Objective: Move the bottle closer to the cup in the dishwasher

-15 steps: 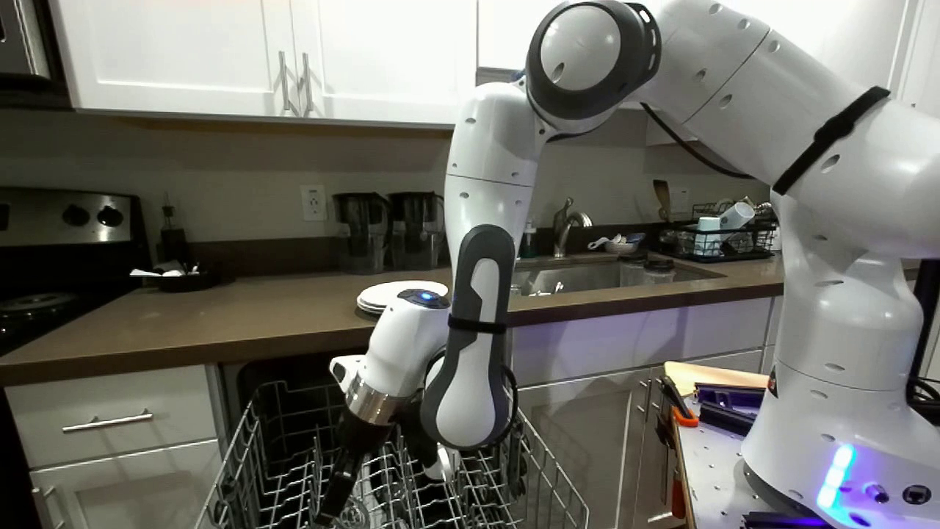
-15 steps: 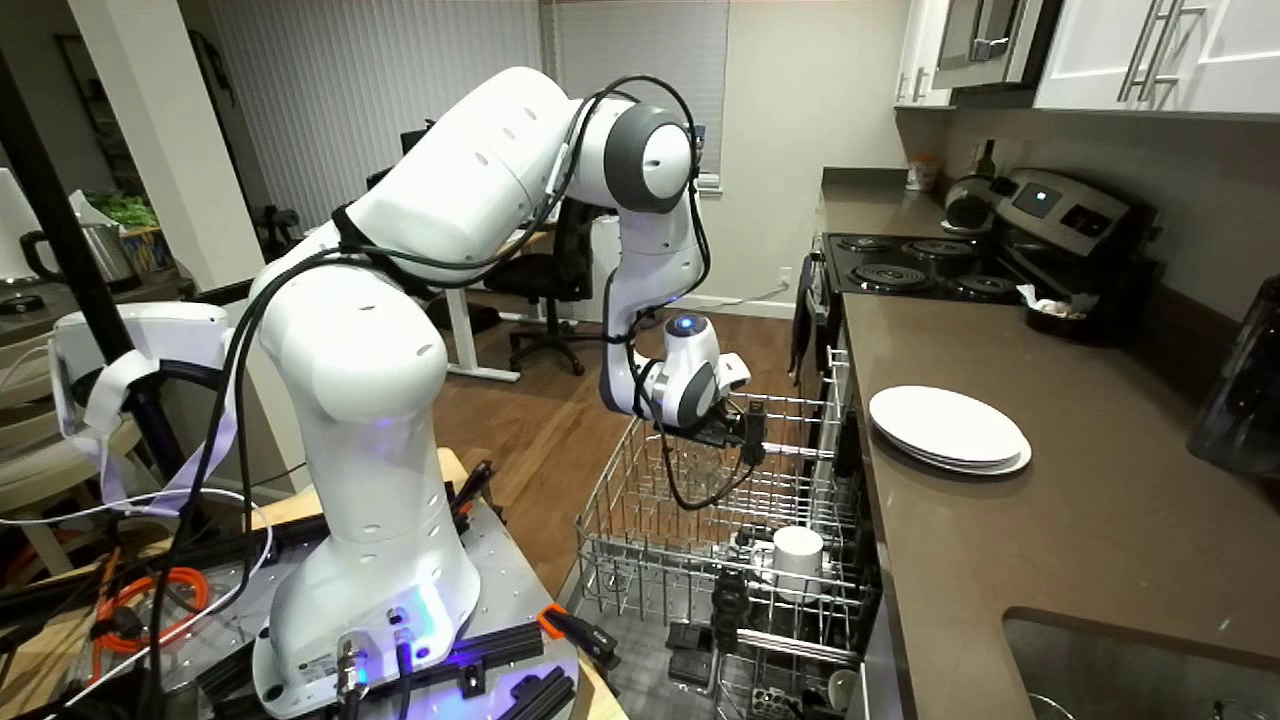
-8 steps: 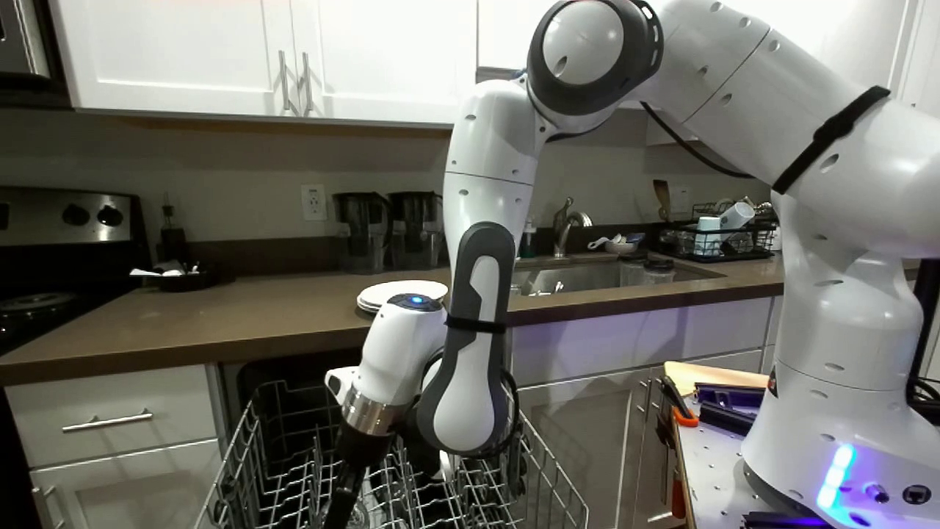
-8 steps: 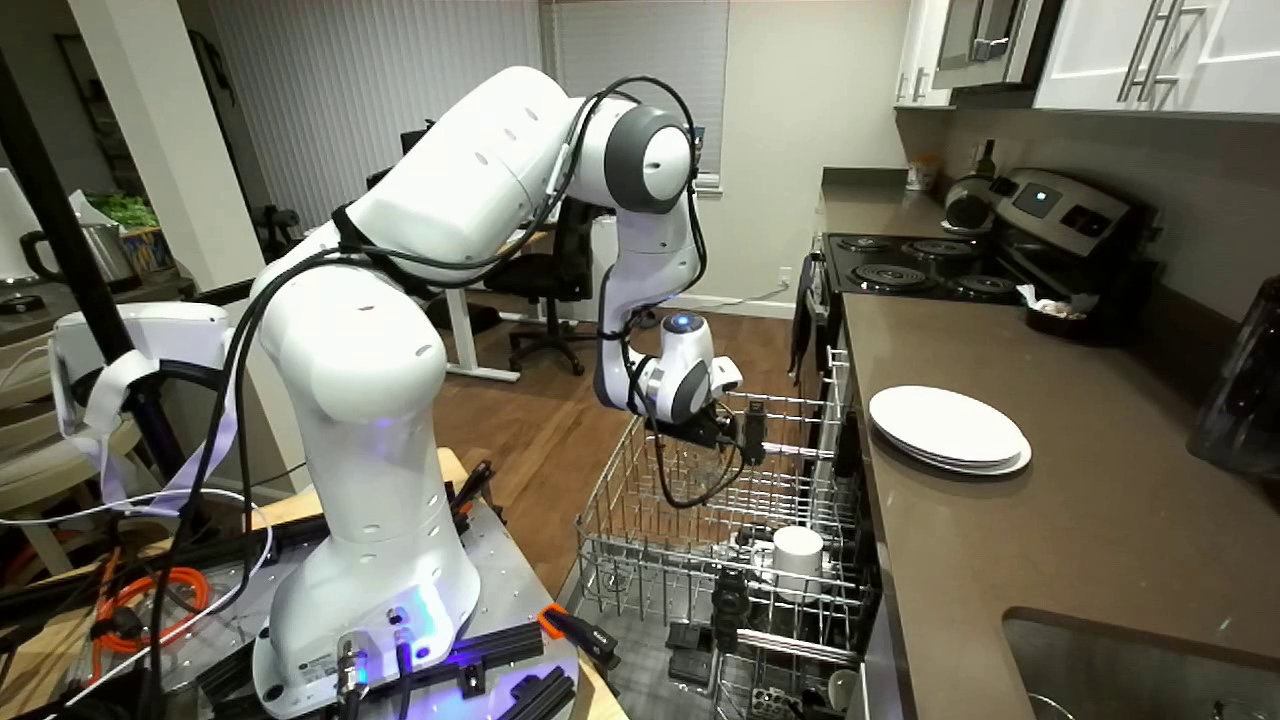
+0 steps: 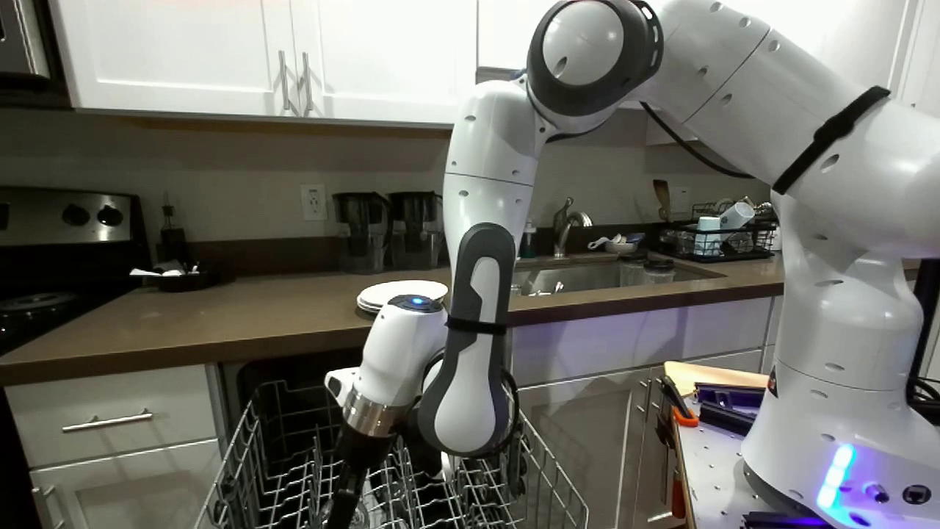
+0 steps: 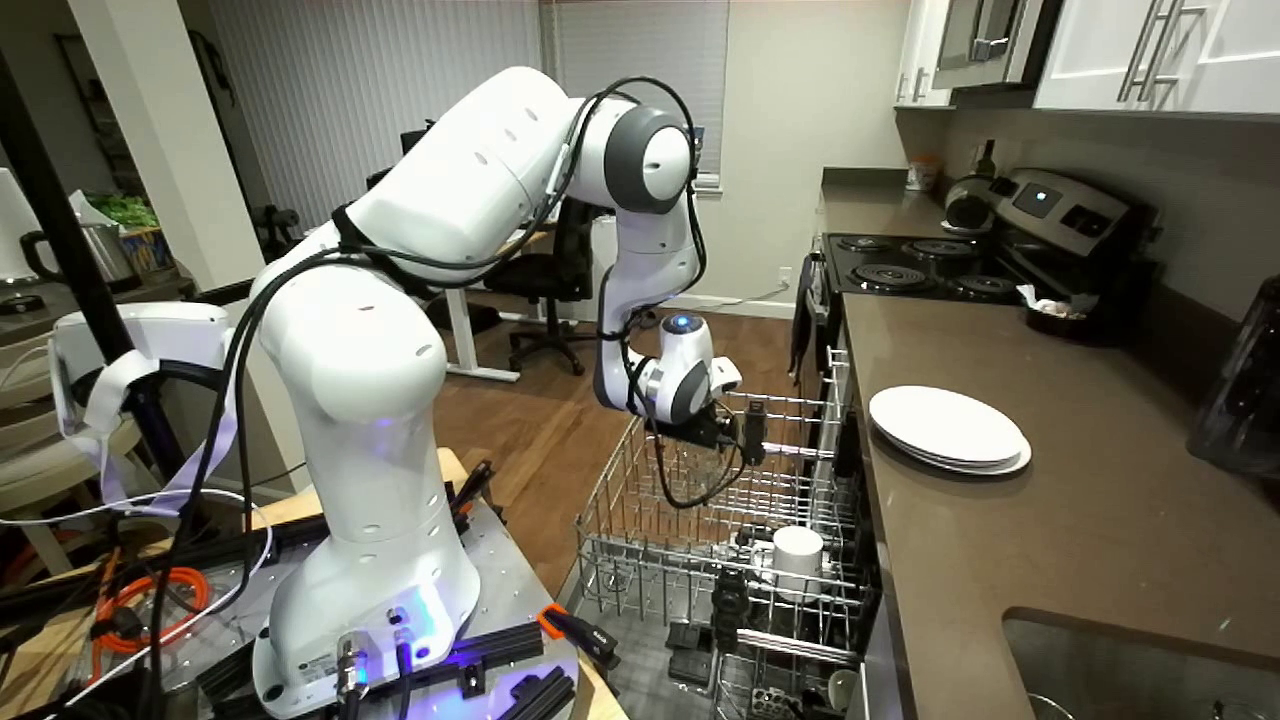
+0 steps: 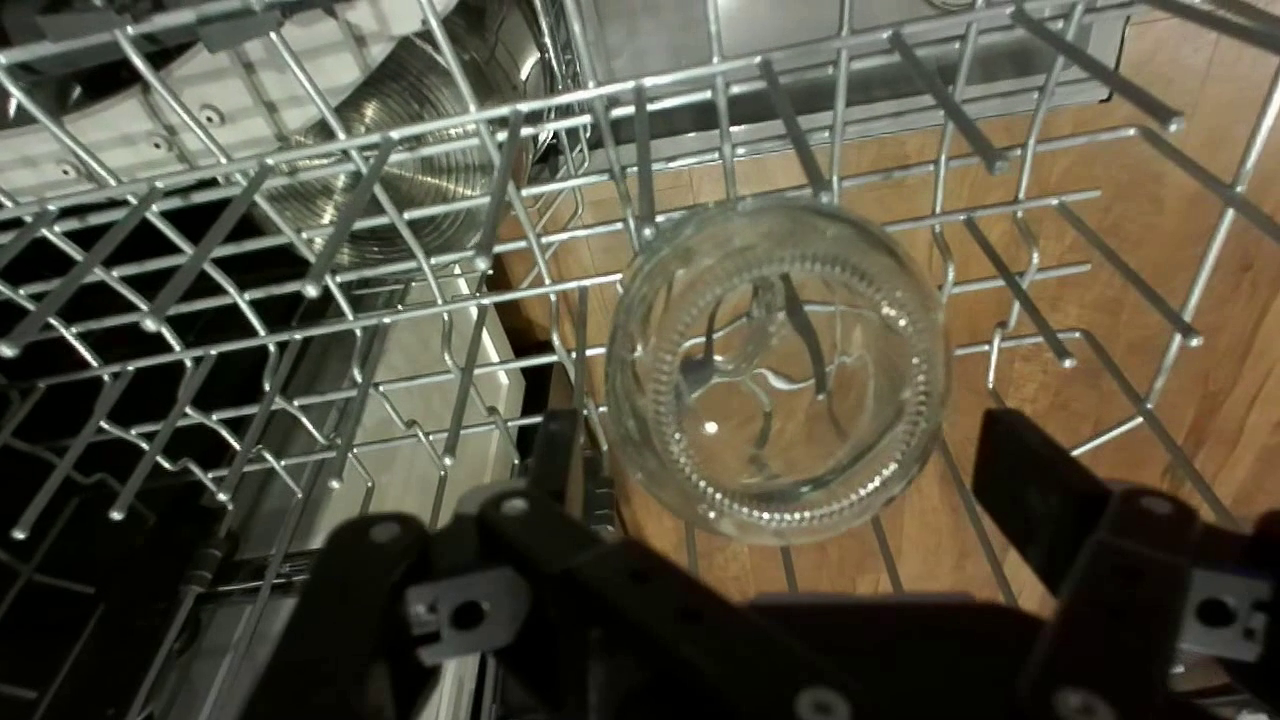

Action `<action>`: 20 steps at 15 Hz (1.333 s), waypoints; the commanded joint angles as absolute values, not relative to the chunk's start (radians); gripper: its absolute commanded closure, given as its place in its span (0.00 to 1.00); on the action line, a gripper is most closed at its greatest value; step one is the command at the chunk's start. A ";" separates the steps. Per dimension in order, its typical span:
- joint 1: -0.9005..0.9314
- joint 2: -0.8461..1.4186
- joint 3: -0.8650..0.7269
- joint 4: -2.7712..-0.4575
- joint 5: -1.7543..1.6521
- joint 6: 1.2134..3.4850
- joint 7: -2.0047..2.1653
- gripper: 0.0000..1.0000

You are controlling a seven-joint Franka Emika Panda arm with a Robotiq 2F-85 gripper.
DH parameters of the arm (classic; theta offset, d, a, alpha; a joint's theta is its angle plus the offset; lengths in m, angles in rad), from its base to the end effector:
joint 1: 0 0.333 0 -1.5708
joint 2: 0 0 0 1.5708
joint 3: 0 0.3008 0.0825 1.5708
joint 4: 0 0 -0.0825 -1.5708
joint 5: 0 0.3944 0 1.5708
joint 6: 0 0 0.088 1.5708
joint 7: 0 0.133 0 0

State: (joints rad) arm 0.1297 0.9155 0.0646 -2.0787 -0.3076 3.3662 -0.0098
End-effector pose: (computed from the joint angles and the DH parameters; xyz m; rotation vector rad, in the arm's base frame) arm 0.5368 0.1453 -0.0170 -2.9116 -0.7160 -0.5621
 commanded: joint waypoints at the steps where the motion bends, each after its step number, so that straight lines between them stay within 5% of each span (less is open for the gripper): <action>1: 0.138 0.935 0.063 -2.071 -0.267 3.378 -0.071 0.00; 20: 0.175 1.066 0.025 -1.921 -0.261 3.365 -0.091 0.00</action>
